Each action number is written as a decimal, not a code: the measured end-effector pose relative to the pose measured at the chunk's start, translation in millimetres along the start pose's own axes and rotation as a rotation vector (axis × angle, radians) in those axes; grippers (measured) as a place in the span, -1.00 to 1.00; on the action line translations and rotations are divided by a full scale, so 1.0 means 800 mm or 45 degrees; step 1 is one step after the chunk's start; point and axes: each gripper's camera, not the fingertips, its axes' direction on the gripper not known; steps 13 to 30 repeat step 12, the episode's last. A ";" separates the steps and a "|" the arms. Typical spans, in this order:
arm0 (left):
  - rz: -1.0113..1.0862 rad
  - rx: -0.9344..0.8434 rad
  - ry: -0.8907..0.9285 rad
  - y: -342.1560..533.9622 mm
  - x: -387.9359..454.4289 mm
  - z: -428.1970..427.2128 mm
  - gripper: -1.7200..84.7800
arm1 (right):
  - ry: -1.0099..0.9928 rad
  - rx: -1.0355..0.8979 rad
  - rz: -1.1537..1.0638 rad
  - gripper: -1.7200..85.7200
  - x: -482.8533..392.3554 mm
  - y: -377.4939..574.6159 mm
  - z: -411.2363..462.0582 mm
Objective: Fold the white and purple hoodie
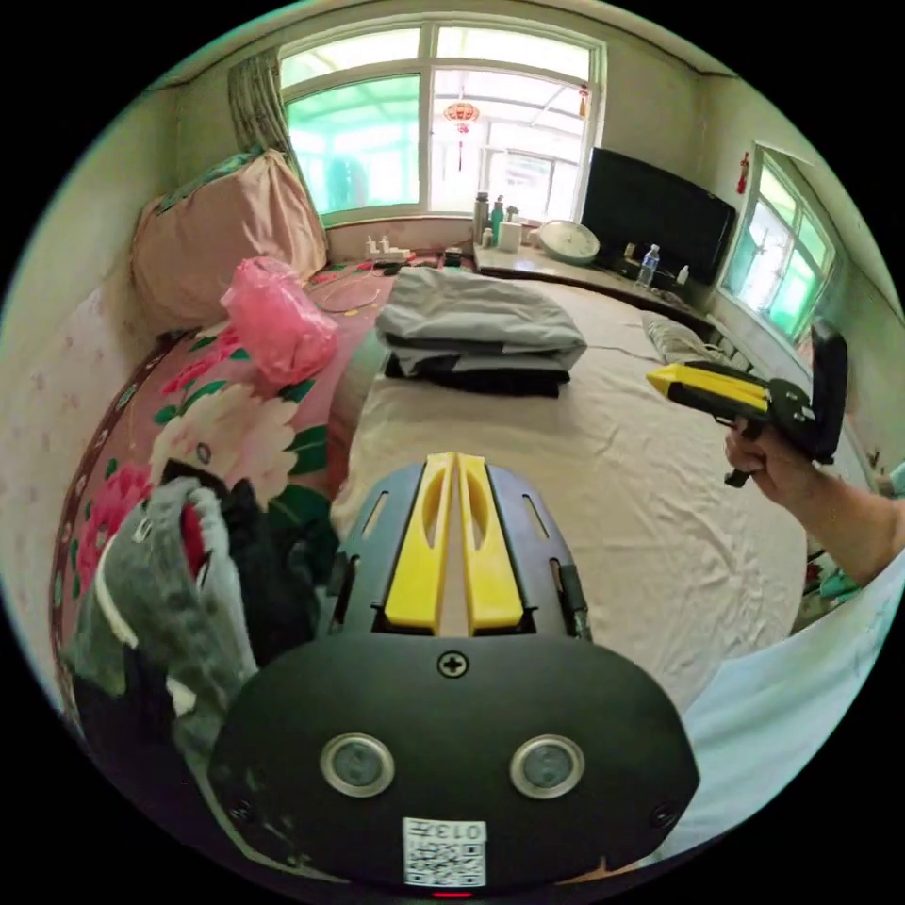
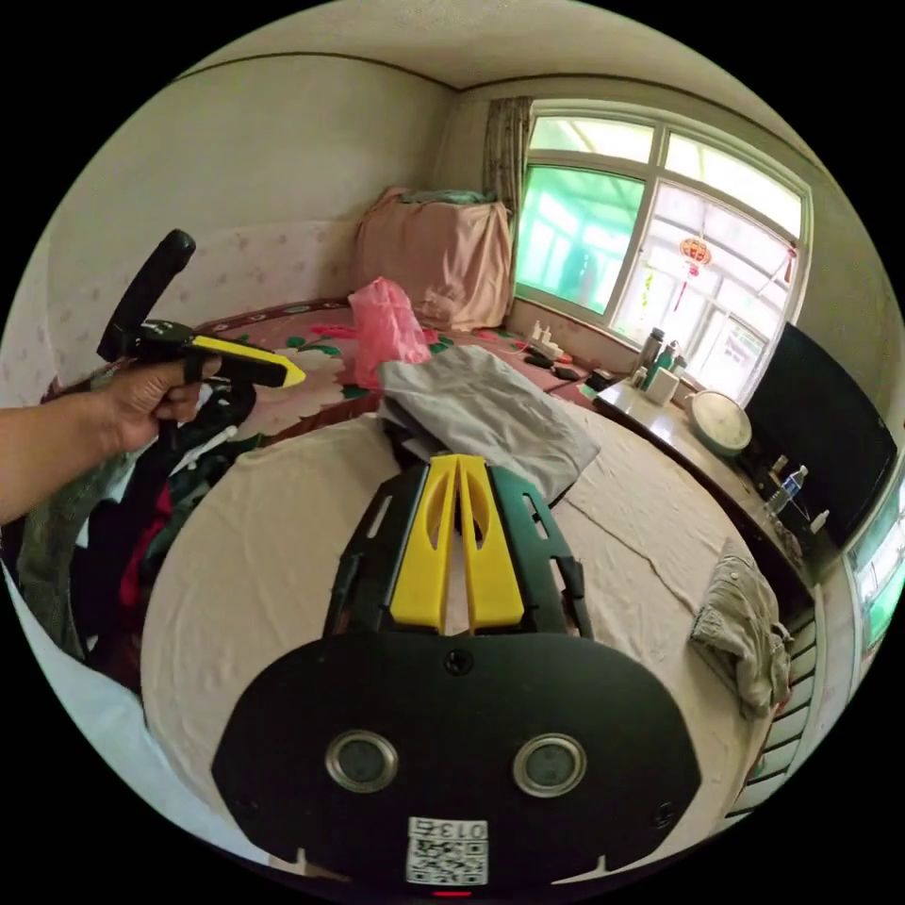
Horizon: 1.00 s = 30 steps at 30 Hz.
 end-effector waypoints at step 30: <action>-0.378 -0.329 -1.050 0.316 -0.109 -0.210 -0.66 | -0.616 -0.071 -0.187 -0.74 -0.160 -0.007 -0.049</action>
